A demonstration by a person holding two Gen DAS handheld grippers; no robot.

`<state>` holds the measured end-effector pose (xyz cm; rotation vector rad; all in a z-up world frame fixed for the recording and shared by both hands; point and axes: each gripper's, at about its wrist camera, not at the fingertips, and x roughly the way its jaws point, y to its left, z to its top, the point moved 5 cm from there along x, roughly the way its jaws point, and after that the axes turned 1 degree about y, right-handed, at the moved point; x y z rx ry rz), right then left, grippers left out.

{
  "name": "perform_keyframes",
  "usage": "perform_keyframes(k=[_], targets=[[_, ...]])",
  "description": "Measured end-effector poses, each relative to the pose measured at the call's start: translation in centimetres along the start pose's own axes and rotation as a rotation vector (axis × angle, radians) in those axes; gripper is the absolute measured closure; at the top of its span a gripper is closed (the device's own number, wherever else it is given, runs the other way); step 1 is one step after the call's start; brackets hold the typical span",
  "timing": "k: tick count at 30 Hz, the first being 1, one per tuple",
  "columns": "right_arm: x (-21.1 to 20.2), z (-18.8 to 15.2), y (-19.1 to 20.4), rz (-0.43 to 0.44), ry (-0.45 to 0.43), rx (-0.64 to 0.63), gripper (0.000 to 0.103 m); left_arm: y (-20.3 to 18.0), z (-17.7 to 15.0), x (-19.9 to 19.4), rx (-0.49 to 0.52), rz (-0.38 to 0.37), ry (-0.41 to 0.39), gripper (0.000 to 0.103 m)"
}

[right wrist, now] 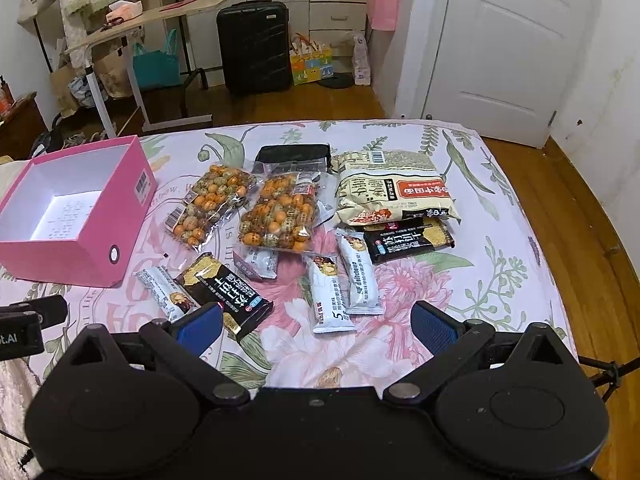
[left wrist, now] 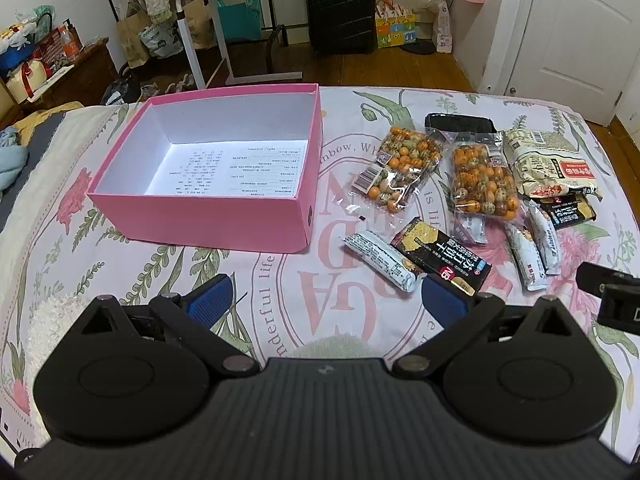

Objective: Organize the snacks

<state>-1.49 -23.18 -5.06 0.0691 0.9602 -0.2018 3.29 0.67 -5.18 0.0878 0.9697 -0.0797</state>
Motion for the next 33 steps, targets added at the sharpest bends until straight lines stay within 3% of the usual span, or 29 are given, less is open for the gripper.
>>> perform_keyframes(k=[10, 33], targets=[[-0.7, 0.1, -0.2, 0.009, -0.053, -0.029, 0.001, 0.0, -0.1, -0.7, 0.014, 0.004, -0.015, 0.001], [-1.2, -0.4, -0.4, 0.011, -0.079, -0.051, 0.001, -0.3, -0.4, -1.6, 0.017, -0.022, -0.017, 0.001]])
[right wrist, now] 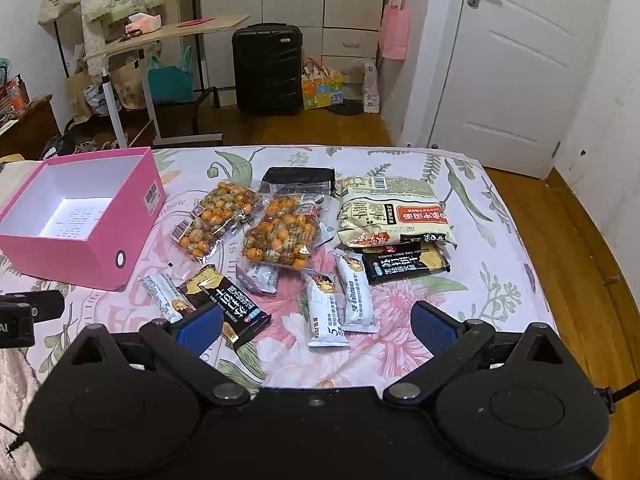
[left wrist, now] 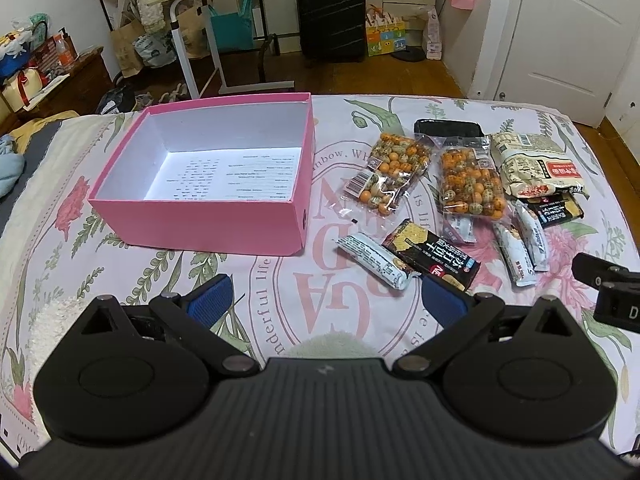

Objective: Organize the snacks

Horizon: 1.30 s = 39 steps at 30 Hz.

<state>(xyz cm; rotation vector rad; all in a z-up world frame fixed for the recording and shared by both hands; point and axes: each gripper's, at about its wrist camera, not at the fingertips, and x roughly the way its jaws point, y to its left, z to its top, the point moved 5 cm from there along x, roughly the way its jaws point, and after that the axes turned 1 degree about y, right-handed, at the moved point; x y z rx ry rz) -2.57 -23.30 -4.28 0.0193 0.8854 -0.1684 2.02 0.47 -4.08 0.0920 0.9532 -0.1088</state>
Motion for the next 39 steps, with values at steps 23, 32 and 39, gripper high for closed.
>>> perform_keyframes(k=[23, 32, 39], targets=[[0.2, 0.2, -3.0, 0.053, -0.181, -0.049, 0.001, -2.6, 0.4, 1.2, 0.033, -0.051, -0.073, 0.003], [3.9, 1.2, -8.1, 0.251, -0.126, 0.062, 0.027, -9.9, 1.7, 5.7, 0.135, -0.328, -0.082, 0.009], [10.6, -0.1, -9.2, 0.387, -0.012, 0.154, 0.046, -16.1, 0.9, 11.6, 0.209, -0.462, -0.003, 0.027]])
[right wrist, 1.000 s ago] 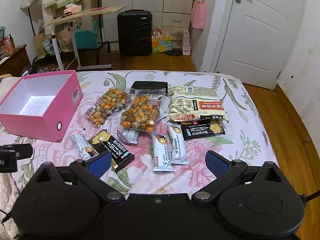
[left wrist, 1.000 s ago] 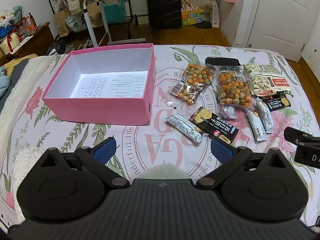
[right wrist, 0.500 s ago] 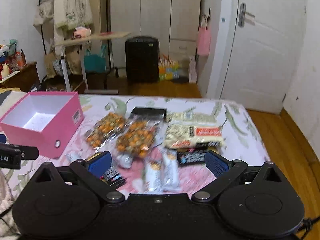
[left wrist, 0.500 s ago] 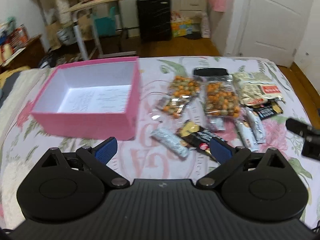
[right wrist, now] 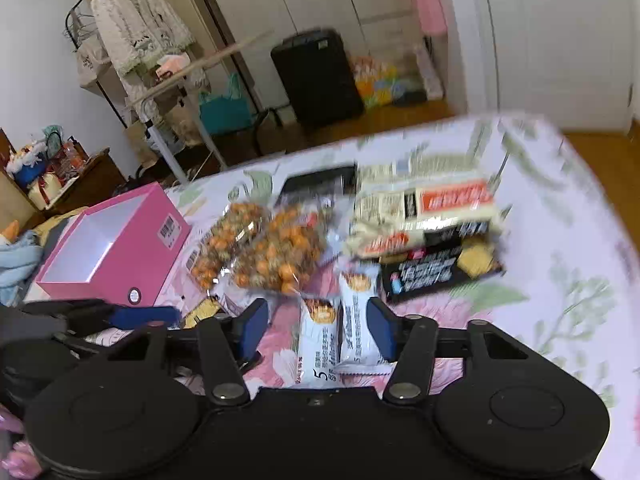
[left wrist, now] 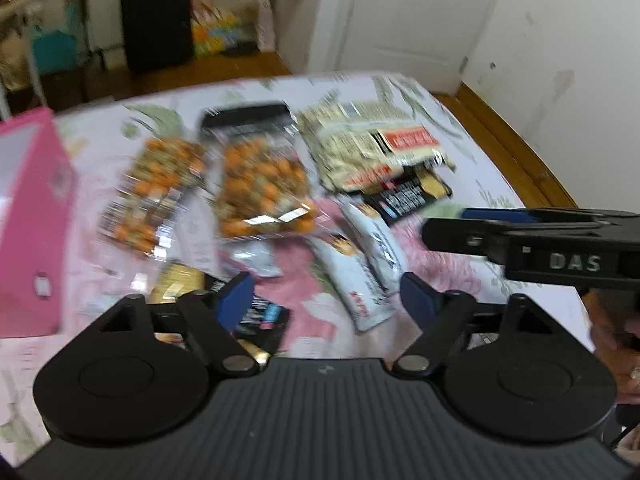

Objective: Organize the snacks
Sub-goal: 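Grasp a white wrapped bar with the left tool while the right tool grasps another, then lift both white bars and carry them over the pink box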

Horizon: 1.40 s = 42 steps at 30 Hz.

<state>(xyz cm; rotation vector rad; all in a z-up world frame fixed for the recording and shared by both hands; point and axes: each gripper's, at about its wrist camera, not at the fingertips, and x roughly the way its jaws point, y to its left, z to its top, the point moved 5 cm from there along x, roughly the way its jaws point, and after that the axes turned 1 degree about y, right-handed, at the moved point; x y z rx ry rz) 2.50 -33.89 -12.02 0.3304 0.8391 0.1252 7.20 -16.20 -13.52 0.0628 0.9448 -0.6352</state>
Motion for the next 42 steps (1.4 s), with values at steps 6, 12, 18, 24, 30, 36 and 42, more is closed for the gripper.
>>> perform_keyframes(k=[6, 12, 18, 24, 30, 36, 42], targets=[[4.1, -0.8, -2.8, -0.021, 0.039, 0.019, 0.046, -1.0, -0.9, 5.2, -0.013, 0.0, 0.06, 0.039], [7.8, -1.6, -4.4, 0.004, 0.087, 0.055, 0.046, -2.0, -1.7, 7.8, -0.008, 0.039, 0.097, 0.042], [8.3, -1.6, -4.2, -0.001, 0.076, 0.046, 0.074, -2.3, -1.5, 8.6, -0.027, 0.094, 0.044, 0.042], [7.4, -1.6, -4.7, -0.029, 0.064, 0.05, 0.075, -2.9, -1.5, 8.4, -0.002, 0.08, 0.042, 0.069], [6.3, -1.7, -4.4, -0.05, 0.068, 0.074, 0.075, -2.3, -1.8, 7.0, -0.008, 0.016, 0.066, 0.075], [5.0, -2.4, -4.4, -0.091, 0.096, 0.127, 0.075, -1.1, -1.9, 4.6, -0.022, -0.047, 0.082, 0.077], [4.2, -3.1, -3.5, -0.087, 0.143, 0.147, 0.075, 0.8, -2.3, 2.5, -0.047, -0.119, 0.123, 0.078]])
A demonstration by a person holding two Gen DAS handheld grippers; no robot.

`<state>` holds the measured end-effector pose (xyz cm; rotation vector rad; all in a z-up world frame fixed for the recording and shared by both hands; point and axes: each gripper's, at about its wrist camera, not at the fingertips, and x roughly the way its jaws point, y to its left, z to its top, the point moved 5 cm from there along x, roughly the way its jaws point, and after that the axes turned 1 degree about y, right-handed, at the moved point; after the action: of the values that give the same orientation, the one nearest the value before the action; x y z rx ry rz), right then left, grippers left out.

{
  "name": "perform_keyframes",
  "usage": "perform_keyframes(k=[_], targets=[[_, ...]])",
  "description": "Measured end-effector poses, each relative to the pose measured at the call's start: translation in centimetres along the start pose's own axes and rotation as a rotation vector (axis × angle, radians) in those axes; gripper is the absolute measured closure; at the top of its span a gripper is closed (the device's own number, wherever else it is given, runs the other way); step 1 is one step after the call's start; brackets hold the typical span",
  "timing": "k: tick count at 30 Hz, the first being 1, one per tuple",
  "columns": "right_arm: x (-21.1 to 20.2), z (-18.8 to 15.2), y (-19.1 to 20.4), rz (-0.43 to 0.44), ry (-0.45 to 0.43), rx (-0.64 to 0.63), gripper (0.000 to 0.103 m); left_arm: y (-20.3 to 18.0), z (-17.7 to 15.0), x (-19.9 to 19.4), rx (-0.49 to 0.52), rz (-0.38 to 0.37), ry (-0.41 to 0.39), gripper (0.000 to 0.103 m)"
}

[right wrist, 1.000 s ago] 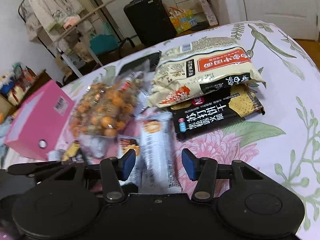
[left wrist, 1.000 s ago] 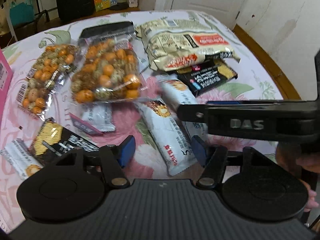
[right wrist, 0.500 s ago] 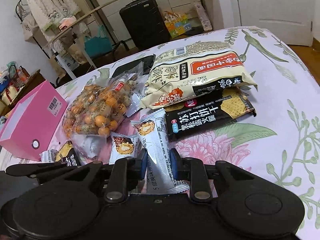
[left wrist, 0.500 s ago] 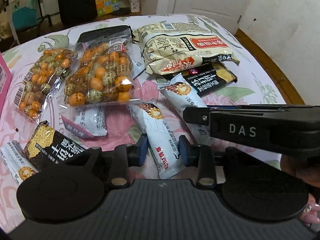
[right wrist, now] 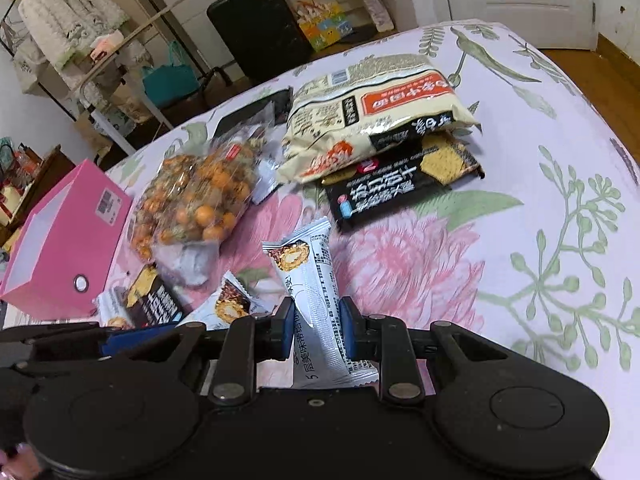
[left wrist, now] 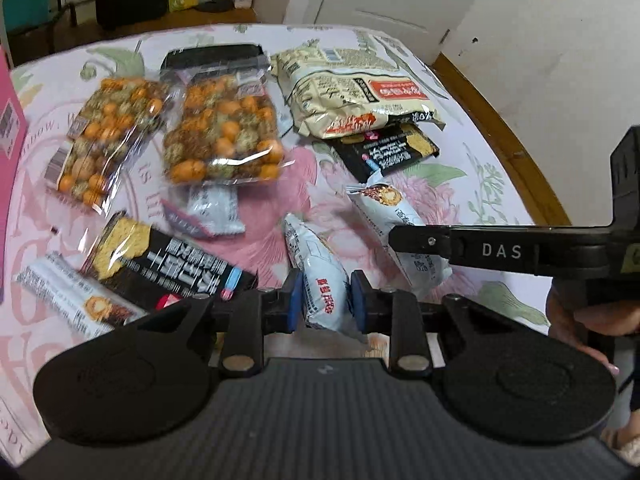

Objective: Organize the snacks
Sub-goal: 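Lift both white bars and carry them over the pink box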

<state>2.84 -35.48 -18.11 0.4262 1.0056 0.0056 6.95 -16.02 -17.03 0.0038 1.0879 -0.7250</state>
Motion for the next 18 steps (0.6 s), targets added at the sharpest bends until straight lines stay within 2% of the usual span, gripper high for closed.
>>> perform_keyframes(k=[8, 11, 13, 18], targets=[[0.6, -0.7, 1.1, -0.05, 0.003, -0.028, 0.075, 0.6, -1.0, 1.0, 0.064, 0.012, 0.074, 0.076], [0.9, -0.9, 1.4, -0.043, 0.011, -0.024, 0.075, 0.4, -1.3, 1.5, 0.074, 0.011, 0.092, 0.069], [1.0, -1.0, 1.5, -0.045, 0.013, -0.023, 0.075, 0.1, -1.4, 2.0, 0.092, 0.017, 0.094, 0.06], [1.2, -1.1, 1.4, -0.035, 0.018, 0.004, 0.075, -0.6, -1.2, 3.3, 0.136, 0.07, 0.071, 0.062]])
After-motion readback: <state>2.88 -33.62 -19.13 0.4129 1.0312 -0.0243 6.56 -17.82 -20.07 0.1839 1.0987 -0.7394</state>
